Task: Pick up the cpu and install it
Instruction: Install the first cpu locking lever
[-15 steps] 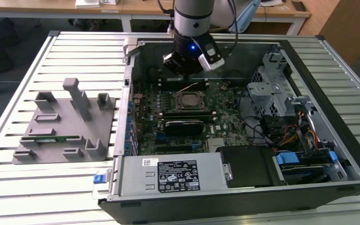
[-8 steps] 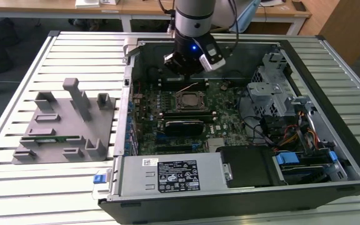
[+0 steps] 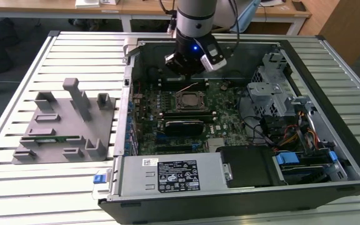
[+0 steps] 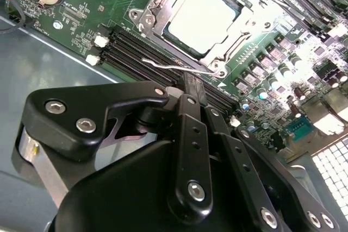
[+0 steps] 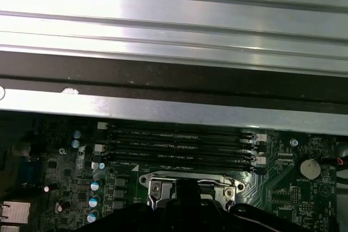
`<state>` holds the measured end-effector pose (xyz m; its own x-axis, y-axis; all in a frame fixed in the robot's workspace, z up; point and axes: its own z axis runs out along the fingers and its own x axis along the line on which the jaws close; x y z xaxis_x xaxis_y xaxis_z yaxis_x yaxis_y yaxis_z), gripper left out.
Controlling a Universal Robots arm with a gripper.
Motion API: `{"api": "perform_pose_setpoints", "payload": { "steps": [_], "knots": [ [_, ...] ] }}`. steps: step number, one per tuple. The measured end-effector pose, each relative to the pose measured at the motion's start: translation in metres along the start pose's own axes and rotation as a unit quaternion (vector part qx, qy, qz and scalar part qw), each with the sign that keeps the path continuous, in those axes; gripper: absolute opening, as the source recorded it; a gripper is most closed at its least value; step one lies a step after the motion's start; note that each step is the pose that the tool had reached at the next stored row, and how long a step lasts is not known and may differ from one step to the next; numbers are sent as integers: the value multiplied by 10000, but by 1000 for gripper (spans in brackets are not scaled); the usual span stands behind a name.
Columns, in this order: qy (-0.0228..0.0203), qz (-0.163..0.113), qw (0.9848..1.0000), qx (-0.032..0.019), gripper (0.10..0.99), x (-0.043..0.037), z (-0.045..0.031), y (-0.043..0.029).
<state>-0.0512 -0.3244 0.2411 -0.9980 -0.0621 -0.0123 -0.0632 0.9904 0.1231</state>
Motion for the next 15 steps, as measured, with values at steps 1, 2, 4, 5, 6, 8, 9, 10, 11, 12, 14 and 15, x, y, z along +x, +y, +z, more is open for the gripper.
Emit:
{"api": "perform_pose_setpoints", "payload": {
  "steps": [1,2,4,5,6,8,9,10,11,12,14,15],
  "knots": [
    [1,-11,10000,0,106,-4,2,0],
    [4,-33,10000,-1,106,-8,5,1],
    [10,-88,10000,-2,106,-13,11,4],
    [13,-109,9999,-2,106,-15,15,6],
    [14,-120,9999,-2,106,-20,21,9],
    [15,-124,9999,-2,106,-35,33,22],
    [15,-125,9999,-2,106,-45,39,29],
    [15,-125,9999,-2,106,-54,44,35],
    [15,-127,9999,-2,106,-63,50,40],
    [16,-131,9999,-2,106,-70,56,42],
    [19,-164,9999,-3,106,-78,69,44],
    [23,-191,9998,-3,106,-82,74,44]
  ]
}}
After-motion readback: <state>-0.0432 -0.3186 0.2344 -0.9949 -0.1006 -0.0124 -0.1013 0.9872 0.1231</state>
